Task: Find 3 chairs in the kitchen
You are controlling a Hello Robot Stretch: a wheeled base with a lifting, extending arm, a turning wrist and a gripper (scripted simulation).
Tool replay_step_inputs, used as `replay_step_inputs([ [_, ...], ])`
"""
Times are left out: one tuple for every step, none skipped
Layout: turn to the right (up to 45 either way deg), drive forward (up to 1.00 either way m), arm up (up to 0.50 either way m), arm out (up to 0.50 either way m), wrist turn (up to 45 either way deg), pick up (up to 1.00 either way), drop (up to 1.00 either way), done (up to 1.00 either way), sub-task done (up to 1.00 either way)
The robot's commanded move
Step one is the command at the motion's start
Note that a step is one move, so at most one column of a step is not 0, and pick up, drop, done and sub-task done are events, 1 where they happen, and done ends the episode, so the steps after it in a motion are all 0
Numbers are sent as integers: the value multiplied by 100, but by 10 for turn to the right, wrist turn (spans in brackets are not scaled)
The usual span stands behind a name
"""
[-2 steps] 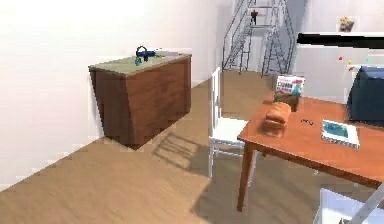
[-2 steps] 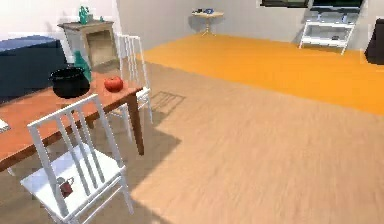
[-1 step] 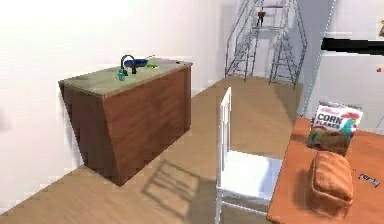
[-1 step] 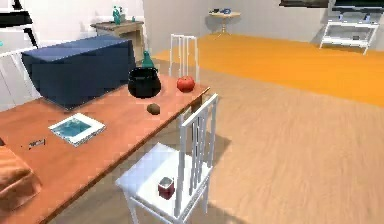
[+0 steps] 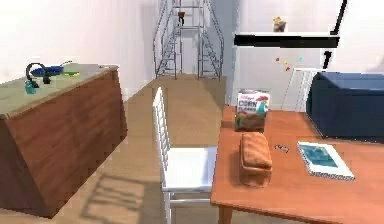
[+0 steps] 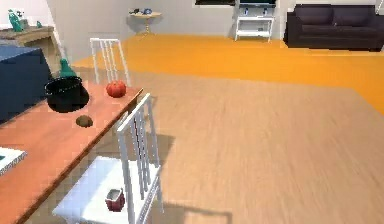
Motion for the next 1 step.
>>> replay_step_inputs([
  [0,0,0,0,0,0,0,100,0],
])
